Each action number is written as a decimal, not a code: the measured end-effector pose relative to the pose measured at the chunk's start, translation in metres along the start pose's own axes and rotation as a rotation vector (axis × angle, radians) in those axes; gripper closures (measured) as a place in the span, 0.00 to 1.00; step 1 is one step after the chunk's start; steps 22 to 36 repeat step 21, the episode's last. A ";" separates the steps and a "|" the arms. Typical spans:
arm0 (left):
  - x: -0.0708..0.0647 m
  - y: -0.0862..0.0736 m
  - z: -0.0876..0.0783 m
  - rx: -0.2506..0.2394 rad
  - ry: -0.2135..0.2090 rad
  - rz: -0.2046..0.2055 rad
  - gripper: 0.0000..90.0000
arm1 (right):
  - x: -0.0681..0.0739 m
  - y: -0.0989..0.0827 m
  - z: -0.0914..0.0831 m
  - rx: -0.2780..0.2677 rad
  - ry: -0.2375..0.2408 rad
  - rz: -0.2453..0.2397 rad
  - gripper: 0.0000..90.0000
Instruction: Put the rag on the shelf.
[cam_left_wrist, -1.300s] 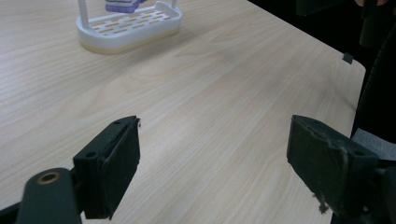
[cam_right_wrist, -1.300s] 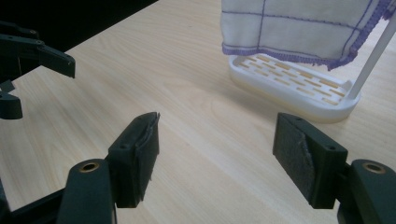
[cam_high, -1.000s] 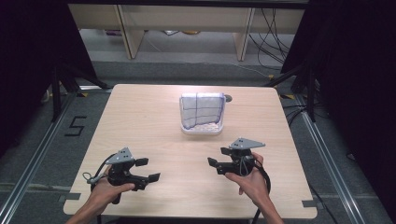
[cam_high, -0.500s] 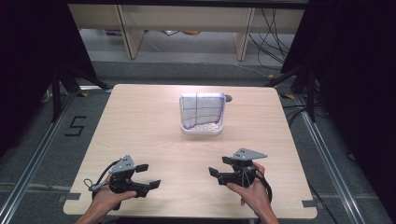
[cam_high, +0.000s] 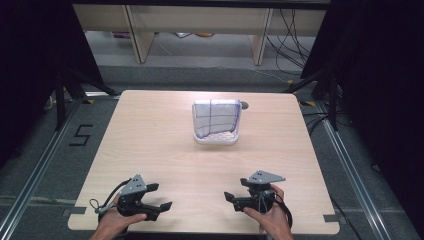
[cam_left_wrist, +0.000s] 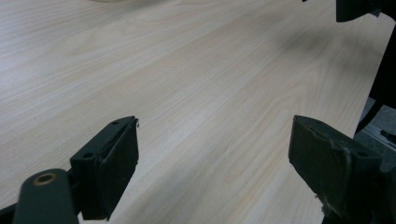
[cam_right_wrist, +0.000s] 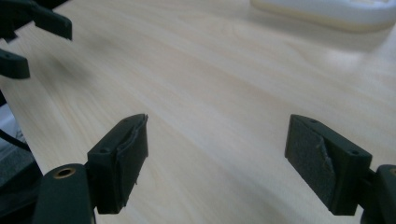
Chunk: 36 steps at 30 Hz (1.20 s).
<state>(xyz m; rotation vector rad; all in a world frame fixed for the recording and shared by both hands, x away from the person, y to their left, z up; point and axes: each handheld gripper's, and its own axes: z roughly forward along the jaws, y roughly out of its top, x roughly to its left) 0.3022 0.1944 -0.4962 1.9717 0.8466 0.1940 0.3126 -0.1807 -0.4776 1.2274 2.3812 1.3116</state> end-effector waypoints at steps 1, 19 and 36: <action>0.000 -0.001 0.001 -0.018 -0.010 0.002 0.17 | -0.002 -0.002 0.001 0.007 -0.003 -0.024 0.24; -0.001 -0.006 -0.001 0.013 0.002 -0.001 0.17 | 0.003 -0.014 0.000 0.046 -0.026 -0.023 0.20; -0.001 -0.006 -0.001 0.013 0.010 0.000 0.17 | 0.001 -0.014 -0.001 0.040 -0.024 -0.025 0.21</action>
